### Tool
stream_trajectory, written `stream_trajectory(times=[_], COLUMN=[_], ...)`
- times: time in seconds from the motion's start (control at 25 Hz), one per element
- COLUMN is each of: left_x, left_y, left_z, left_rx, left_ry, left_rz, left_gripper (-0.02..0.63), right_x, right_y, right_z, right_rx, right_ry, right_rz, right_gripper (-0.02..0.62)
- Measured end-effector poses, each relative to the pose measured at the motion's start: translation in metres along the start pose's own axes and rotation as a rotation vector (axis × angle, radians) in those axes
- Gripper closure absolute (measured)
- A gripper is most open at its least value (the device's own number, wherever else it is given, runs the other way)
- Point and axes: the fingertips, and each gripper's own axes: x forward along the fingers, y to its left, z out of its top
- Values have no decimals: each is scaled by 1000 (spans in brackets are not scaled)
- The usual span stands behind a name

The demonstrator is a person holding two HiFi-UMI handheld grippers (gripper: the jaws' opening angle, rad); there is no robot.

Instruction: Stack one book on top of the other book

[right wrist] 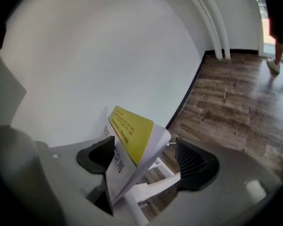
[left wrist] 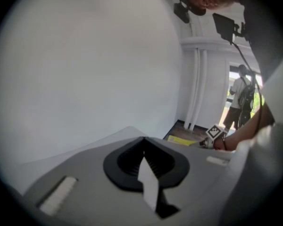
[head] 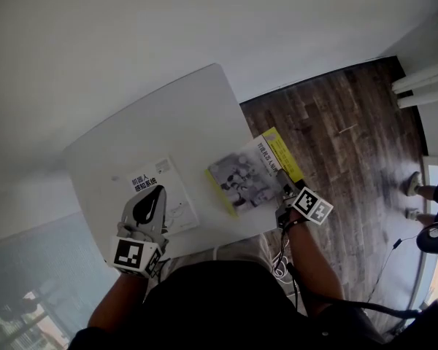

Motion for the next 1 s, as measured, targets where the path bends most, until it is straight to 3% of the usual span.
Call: stream_trajectory(times=[0.16,0.6,0.84,1.0], left_x=[-2,-5,-16,-25], left_y=[7,13,19,23], left_z=[2,4,1,-1], left_rx=[5,-85,-133,-140], left_ry=[6,3,0,-10], left_rz=[20,49,91,107], left_gripper=[601,601,601,601], right_x=[5,16,30,24], right_y=[-2,7,27,30], right_z=[-5,-7,-9,-3], right_rx=[128,213,129,111], right_ry=[9,7,63,35], right_rz=[45,139,179,191], right_gripper=[178,178,196,279])
